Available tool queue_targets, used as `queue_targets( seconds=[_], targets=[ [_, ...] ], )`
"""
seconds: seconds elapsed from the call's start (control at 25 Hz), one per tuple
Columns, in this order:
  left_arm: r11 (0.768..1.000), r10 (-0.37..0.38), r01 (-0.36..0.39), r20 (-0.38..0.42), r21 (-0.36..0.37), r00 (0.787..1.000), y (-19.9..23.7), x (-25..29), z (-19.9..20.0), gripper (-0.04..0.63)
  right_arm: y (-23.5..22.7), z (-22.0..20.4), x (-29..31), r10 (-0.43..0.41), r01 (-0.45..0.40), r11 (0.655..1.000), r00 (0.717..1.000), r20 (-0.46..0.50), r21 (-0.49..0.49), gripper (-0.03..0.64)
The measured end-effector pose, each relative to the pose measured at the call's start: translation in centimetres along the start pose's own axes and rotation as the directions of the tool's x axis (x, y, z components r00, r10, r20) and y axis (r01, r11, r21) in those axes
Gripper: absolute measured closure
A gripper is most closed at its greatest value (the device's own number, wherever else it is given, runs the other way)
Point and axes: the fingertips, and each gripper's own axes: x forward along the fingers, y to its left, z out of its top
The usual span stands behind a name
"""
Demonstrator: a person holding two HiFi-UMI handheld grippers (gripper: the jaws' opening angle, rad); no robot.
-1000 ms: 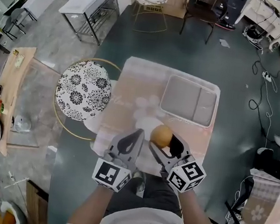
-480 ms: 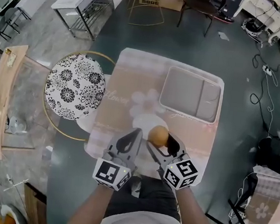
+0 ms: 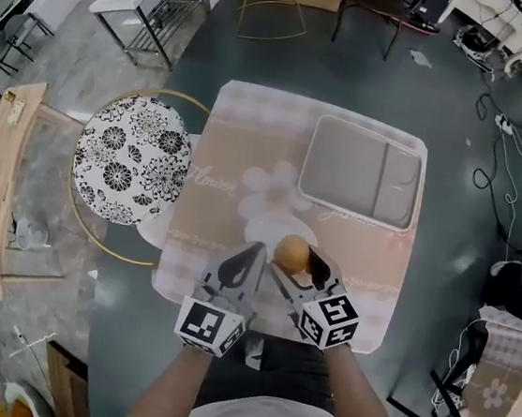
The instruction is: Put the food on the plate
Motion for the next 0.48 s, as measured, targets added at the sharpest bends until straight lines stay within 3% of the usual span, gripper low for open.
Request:
queue_targets(
  seconds=[0.48],
  targets=[
    [1.000, -0.008, 0.007, -0.041, -0.011, 0.999, 1.0, 1.8, -3.4, 0.589, -2.5, -3.9, 1.8, -0.051, 0.055, 0.998, 0.993, -0.105, 0.037, 0.307]
  ],
)
